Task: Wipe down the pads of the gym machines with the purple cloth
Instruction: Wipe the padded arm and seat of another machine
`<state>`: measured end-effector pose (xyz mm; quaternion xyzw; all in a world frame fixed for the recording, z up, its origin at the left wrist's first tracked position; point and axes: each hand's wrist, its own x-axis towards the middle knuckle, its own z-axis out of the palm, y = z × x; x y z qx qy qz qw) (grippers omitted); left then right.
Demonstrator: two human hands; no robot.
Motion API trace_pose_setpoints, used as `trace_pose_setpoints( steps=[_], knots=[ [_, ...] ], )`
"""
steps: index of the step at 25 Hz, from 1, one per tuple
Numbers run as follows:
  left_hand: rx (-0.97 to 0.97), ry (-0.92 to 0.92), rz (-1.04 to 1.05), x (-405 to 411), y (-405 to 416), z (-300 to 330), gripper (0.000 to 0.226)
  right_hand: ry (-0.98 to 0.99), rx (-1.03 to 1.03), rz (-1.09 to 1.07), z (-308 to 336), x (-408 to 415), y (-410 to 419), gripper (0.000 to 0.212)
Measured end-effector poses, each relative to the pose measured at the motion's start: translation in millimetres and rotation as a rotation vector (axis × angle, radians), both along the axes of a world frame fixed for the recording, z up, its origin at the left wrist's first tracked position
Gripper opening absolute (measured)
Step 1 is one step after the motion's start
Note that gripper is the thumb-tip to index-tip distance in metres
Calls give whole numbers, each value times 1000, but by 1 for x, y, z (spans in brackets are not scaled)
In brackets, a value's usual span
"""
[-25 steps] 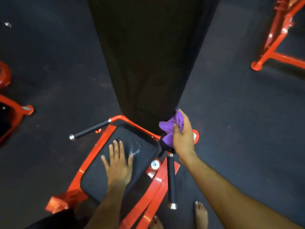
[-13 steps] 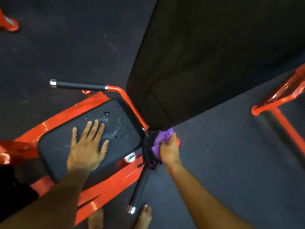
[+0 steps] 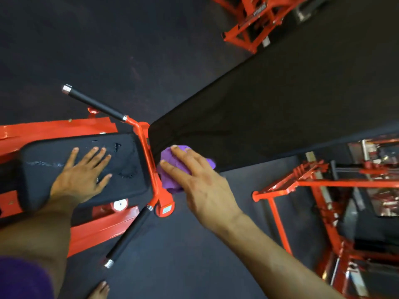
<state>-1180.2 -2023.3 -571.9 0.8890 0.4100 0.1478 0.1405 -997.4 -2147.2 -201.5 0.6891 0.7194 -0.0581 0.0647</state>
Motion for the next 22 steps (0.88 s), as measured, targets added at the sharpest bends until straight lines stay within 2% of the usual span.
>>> trace_pose_setpoints(
  steps=[1, 3, 5, 7, 9, 10, 14, 16, 18, 20, 22],
  knots=[
    [29, -33, 21, 0, -1, -1, 75, -131, 46, 128, 14, 4, 3, 60],
    [28, -84, 45, -6, 4, -2, 75, -306, 142, 233, 58, 17, 14, 53],
    [46, -100, 59, -2, 2, -8, 75, -431, 187, 227, 104, 47, 21, 53],
    [46, -121, 68, -2, 2, -9, 74, -675, 196, 161, 132, 77, 34, 58],
    [78, -180, 85, 0, 3, -15, 73, -900, 177, 100, 129, 98, 58, 59],
    [87, -189, 84, 1, 2, -16, 72, -946, 152, 80, 121, 103, 77, 56],
    [103, -199, 71, 3, 4, -24, 74, -938, 101, 67, 61, 93, 158, 42],
    [90, -177, 70, 2, 2, -28, 83, -922, -6, 170, 19, 88, 152, 41],
    [66, -170, 81, 4, 4, -28, 81, -905, -219, 289, -5, 84, 117, 48],
    [41, -139, 56, 4, 5, -30, 82, -876, -301, 347, 17, 90, 90, 47],
    [33, -147, 53, 3, 5, -29, 82, -865, -228, 320, 57, 101, 87, 47]
  ],
)
